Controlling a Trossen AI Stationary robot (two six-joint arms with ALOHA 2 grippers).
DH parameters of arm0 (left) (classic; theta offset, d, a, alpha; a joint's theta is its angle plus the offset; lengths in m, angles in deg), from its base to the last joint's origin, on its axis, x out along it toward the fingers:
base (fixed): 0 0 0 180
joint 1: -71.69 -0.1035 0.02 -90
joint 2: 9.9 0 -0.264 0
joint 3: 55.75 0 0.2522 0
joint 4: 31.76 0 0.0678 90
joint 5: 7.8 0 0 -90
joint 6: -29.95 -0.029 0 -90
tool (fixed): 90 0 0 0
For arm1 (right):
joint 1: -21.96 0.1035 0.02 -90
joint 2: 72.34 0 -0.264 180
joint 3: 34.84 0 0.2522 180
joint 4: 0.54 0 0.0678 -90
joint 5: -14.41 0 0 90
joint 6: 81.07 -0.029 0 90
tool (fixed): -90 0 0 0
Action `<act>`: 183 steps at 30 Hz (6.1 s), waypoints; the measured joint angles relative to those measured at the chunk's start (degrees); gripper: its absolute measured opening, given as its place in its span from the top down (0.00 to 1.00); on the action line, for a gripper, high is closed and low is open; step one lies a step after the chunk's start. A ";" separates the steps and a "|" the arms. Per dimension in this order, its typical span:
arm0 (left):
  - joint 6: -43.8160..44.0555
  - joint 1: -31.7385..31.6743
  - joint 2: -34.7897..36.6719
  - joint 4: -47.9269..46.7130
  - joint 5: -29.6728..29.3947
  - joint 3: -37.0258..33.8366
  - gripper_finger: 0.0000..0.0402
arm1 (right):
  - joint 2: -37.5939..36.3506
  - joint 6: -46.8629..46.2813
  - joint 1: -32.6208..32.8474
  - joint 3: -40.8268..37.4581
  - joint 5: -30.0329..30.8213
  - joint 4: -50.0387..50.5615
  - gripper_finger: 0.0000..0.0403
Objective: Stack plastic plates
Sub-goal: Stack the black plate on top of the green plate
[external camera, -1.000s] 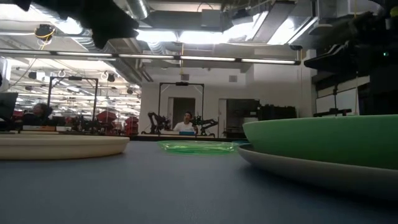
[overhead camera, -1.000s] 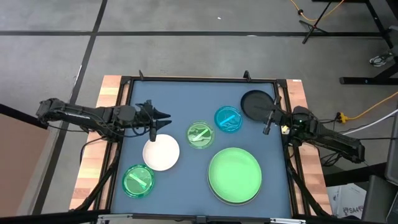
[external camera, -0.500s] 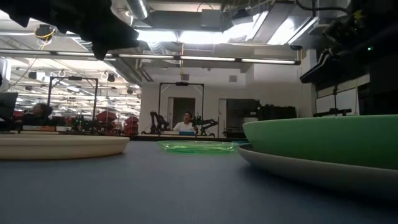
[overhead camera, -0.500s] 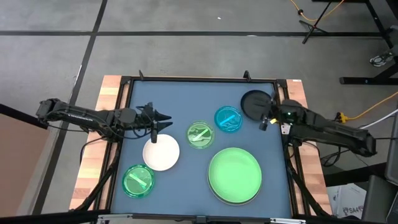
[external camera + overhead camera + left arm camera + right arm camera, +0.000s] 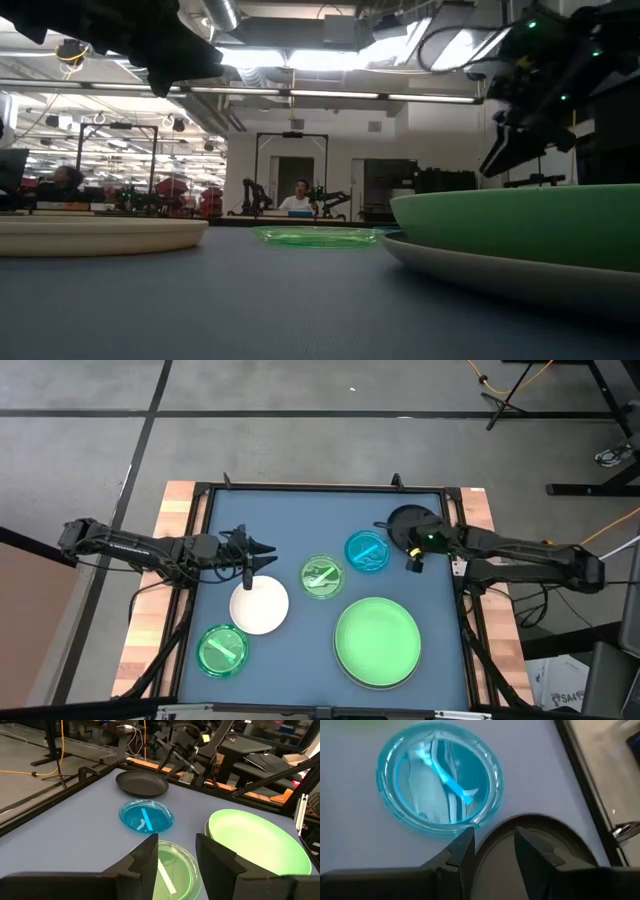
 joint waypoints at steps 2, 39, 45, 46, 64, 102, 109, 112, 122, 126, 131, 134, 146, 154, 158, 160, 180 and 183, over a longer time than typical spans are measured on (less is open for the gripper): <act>-0.02 0.00 0.00 -0.02 -0.01 0.00 0.69 | 2.51 -0.01 0.00 1.21 -0.14 0.17 0.68; 0.04 0.00 0.00 -0.11 0.01 0.00 0.69 | 24.77 -6.22 0.00 3.13 4.52 3.81 0.68; 0.04 0.00 0.00 -0.11 0.01 0.00 0.69 | 25.86 -6.22 0.00 3.13 5.17 3.81 0.70; 0.04 0.00 0.00 -0.11 0.01 0.00 0.69 | 25.88 -6.20 0.00 3.13 5.53 3.81 0.71; 0.04 0.00 0.00 -0.11 0.01 0.00 0.69 | 25.86 -6.03 -0.02 3.11 6.57 3.79 0.96; 0.07 -0.02 -0.02 -0.15 0.03 -0.02 0.69 | 25.81 -4.06 0.00 3.12 8.62 4.57 1.00; 0.06 -0.02 -0.02 -0.17 0.01 0.00 0.69 | 25.81 -3.89 0.00 7.88 10.42 12.18 1.00; 0.07 0.00 -0.01 -0.17 0.01 -0.02 0.69 | 25.81 -2.51 0.00 10.91 11.32 14.13 1.00; 0.07 0.00 -0.02 -0.24 0.01 -0.02 0.69 | 25.81 3.07 0.04 21.79 10.80 17.70 1.00; 0.06 -0.02 -0.02 -0.57 0.03 -0.02 0.69 | 25.81 5.74 0.06 25.23 7.58 17.64 1.00; 0.07 0.00 -0.02 -0.59 0.02 -0.02 0.69 | 25.81 8.23 1.37 27.34 3.98 17.50 1.00; 0.05 -0.02 -0.02 -0.59 0.03 -0.02 0.69 | 25.81 9.44 4.24 27.69 3.87 17.66 1.00; 0.07 -0.02 -0.02 -0.59 0.03 -0.02 0.69 | 25.81 7.96 22.91 27.70 3.52 17.12 1.00; 0.14 -0.01 -0.02 -0.59 0.03 -0.02 0.69 | 25.81 7.08 36.33 27.70 2.92 17.10 1.00; 0.15 0.00 -0.02 -0.59 0.03 -0.02 0.69 | 25.81 5.54 42.20 27.72 1.88 17.10 1.00; 0.15 0.00 -0.02 -0.59 0.03 -0.02 0.69 | 25.81 5.49 44.83 27.74 0.77 17.10 1.00; 0.12 0.00 -0.02 -0.59 0.03 -0.02 0.69 | 25.86 0.34 66.76 27.74 -0.61 17.12 1.00; 0.13 0.17 -0.02 -0.59 0.02 -0.02 0.69 | 25.87 0.28 69.26 27.74 -0.57 17.10 1.00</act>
